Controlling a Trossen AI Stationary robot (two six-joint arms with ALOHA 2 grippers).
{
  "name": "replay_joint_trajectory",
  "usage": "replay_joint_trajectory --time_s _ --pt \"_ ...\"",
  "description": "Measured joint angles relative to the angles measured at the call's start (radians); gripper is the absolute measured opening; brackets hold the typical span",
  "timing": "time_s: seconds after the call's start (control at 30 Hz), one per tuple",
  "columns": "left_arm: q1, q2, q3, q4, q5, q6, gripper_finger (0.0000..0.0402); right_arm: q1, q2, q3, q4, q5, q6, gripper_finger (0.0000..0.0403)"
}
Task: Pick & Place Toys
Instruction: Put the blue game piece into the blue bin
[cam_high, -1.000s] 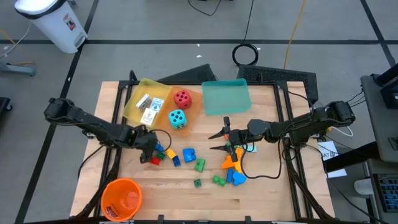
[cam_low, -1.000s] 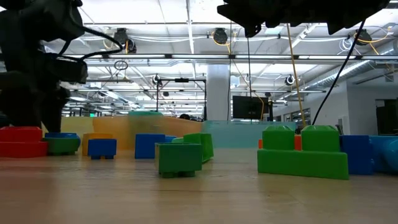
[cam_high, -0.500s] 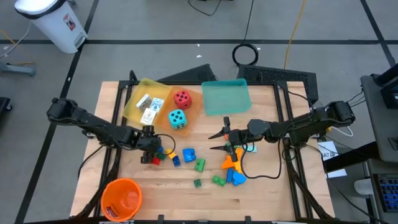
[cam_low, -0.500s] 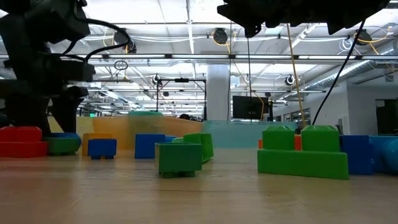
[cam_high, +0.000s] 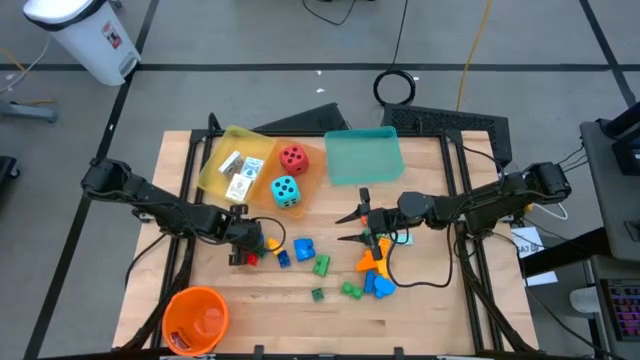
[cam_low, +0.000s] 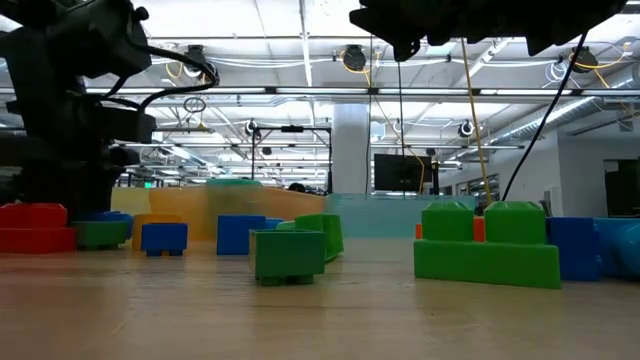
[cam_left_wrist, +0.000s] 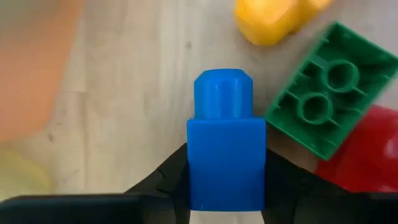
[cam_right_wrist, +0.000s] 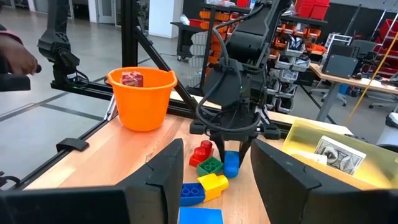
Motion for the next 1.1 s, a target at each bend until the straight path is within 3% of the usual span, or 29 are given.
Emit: replay_joint_trajectory --time_s 0.27,0.4,0.57,0.77,0.93,1.1 --pt "0.002 -0.076 0.137 -0.008 -0.042 -0.058 0.0134 -0.006 0.000 0.000 -0.049 0.034 -0.007 0.0155" --pt "0.000 -0.084 0.179 0.175 -0.097 -0.029 0.0139 -0.008 0.000 0.000 -0.109 0.175 -0.011 0.0155" --pt "0.004 -0.043 0.180 0.544 -0.172 0.152 0.0137 -0.013 0.031 -0.001 -0.128 0.290 -0.042 0.0167" --pt "0.024 0.035 0.181 0.852 -0.198 0.335 0.0138 -0.021 0.069 -0.001 0.008 0.287 -0.026 0.0237" --pt "0.040 0.087 0.181 0.920 -0.195 0.366 0.0138 -0.021 0.129 0.000 0.178 0.213 0.001 0.0289" --pt "0.057 0.123 0.181 0.936 -0.163 0.359 0.0137 -0.032 0.243 0.000 0.340 0.154 0.020 0.0294"
